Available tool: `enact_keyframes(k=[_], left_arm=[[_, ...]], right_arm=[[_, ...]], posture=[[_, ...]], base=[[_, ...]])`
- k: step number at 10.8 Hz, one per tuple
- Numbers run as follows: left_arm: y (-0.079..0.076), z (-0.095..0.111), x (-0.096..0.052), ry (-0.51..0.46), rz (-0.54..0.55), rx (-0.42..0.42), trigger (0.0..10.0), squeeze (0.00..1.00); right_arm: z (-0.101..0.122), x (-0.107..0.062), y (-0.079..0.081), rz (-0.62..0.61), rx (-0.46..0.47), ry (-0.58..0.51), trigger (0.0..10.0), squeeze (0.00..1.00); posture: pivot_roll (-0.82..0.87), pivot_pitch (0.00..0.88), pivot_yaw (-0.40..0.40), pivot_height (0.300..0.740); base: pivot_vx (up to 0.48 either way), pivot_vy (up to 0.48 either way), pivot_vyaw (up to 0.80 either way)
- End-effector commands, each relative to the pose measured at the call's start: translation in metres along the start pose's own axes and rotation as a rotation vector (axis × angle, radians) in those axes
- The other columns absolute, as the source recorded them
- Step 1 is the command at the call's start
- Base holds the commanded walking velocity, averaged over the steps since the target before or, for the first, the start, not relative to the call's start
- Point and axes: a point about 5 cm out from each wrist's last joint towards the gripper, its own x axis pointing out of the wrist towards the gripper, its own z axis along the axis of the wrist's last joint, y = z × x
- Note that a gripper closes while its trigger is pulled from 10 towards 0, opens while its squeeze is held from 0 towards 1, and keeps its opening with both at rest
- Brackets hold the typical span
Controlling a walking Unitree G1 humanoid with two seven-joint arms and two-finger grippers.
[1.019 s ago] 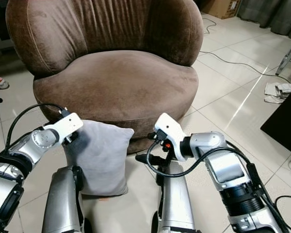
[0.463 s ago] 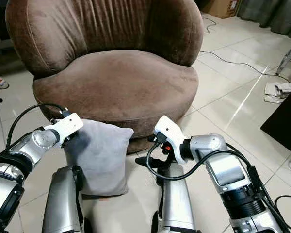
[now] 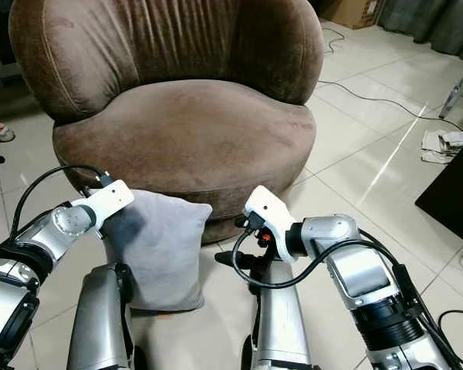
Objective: Move the pillow to the sofa from floor
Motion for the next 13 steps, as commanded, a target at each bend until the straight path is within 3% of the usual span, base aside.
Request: enact_keyframes(k=[1,13], left_arm=[[0.0042,0.0068,0.0004,-0.02,0.007,0.008,0.0,0.0],[0.0081,0.0118,0.0005,-0.042,0.029,-0.023,0.0,0.0]], right_arm=[[-0.0008,-0.0035,0.0001,-0.01,-0.006,0.005,10.0,0.0],[-0.0031,-0.0001,0.0016,-0.02,0.001,0.011,10.0,0.0]], posture=[[-0.18,0.0,-0.007,0.411],[-0.18,0.007,-0.005,0.411]], base=[[0.0,0.0,0.0],[0.0,0.0,0.0]])
